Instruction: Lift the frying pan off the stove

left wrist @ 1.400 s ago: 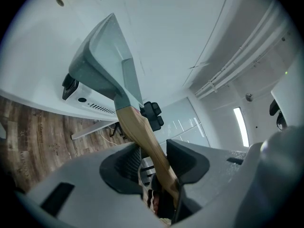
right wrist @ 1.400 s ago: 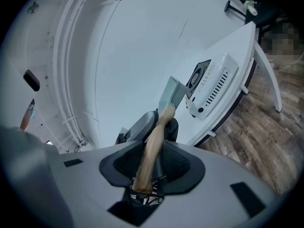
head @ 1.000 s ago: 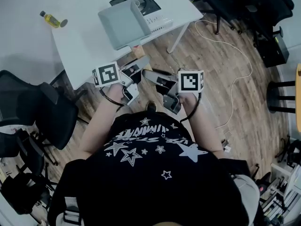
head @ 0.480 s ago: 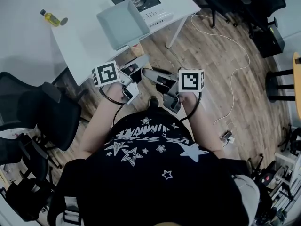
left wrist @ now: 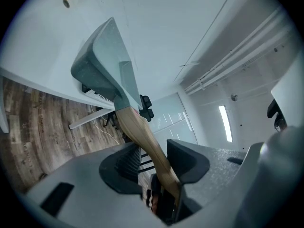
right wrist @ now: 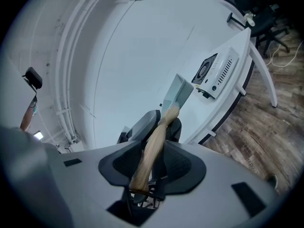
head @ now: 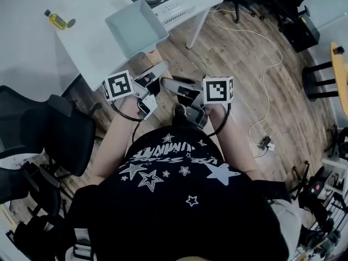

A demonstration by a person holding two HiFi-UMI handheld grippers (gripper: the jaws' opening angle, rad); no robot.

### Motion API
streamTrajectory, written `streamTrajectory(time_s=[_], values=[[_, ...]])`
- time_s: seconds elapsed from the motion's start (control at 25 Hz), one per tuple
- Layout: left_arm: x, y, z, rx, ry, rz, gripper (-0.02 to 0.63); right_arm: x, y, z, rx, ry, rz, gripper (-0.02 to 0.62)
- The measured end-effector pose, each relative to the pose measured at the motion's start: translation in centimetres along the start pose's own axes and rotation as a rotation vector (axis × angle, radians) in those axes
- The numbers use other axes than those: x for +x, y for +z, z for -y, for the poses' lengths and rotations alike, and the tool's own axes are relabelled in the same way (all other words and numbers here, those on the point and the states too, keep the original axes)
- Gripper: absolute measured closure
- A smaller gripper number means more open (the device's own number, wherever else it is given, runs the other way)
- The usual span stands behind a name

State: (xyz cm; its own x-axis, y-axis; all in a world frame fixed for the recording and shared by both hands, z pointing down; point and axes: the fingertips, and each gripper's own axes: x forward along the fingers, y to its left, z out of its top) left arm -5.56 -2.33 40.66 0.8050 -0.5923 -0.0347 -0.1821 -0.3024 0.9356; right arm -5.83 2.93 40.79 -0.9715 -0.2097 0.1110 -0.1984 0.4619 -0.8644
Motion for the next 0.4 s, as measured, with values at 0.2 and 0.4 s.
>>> streamTrajectory(time_s=[0.2, 0.4], values=[[-3.2, -2.0, 0.7, -0.022, -0.028, -0.025, 0.431, 1.2, -3.4, -2.0, 0.004, 0.002, 0.016, 0.449], [-5.9, -3.7, 1.5, -0.034, -0.046, -0.031, 0.431, 1.4, -6.4, -3.1, 0.012, -0.041, 0.026, 0.449]])
